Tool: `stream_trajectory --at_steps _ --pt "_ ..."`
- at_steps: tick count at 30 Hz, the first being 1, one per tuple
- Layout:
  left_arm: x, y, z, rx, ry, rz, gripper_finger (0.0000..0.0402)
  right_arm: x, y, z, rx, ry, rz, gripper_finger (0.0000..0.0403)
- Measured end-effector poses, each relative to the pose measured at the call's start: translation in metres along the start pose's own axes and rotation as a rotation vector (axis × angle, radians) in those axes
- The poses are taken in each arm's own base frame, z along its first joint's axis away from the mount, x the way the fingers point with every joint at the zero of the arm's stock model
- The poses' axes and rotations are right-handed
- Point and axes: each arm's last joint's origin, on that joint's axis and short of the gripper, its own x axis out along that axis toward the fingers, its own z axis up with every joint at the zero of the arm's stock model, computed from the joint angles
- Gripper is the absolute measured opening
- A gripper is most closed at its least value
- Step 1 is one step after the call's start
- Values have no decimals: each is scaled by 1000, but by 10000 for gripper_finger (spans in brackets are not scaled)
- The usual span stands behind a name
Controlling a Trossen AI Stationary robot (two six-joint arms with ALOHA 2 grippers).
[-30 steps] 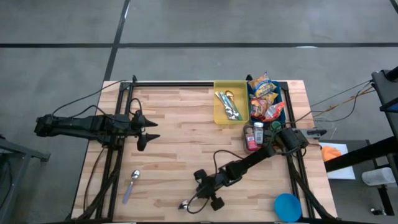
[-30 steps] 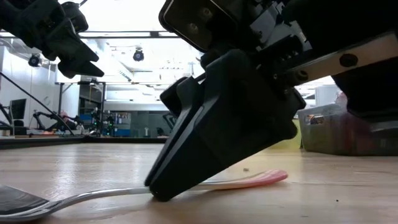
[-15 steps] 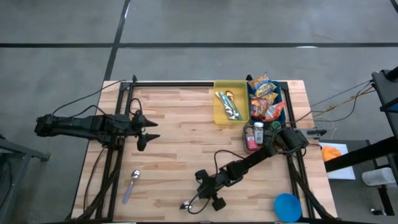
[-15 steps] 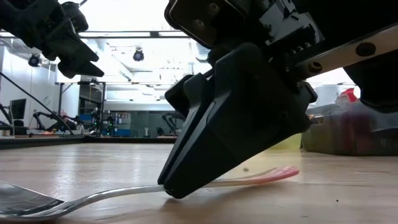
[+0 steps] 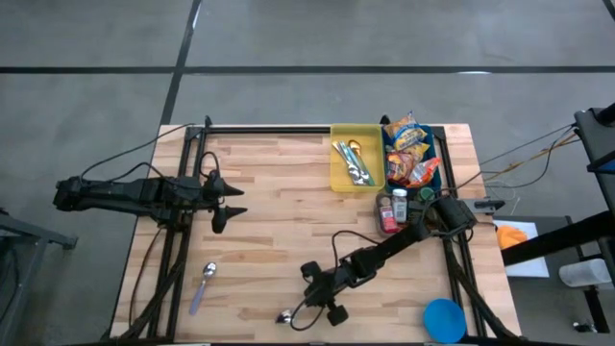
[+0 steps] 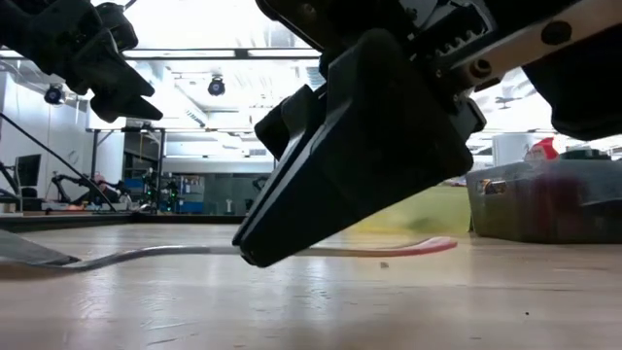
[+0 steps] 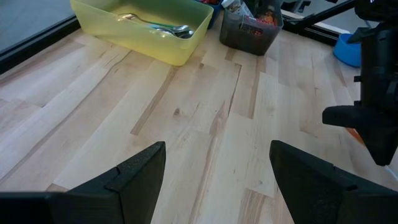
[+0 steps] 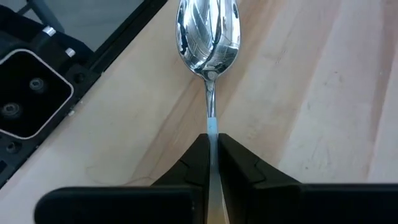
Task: Pick & Place Food Item
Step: Put the orange spoon into the yellow bin
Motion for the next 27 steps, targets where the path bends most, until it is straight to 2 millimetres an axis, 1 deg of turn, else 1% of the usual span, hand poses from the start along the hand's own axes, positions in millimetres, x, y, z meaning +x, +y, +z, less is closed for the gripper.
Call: stream_trajectory --at_steps 6,15,22,27 --pt "0 0 0 0 -1 0 290 -3 0 3 -1 -9 -20 20" --pt "0 0 0 0 -1 0 290 -17 -2 16 22 -47 -113 20" --pt "0 0 0 0 -1 0 290 -34 -5 21 149 -31 -304 20" --pt "0 0 0 0 0 0 290 -51 -7 27 217 -49 -462 20"
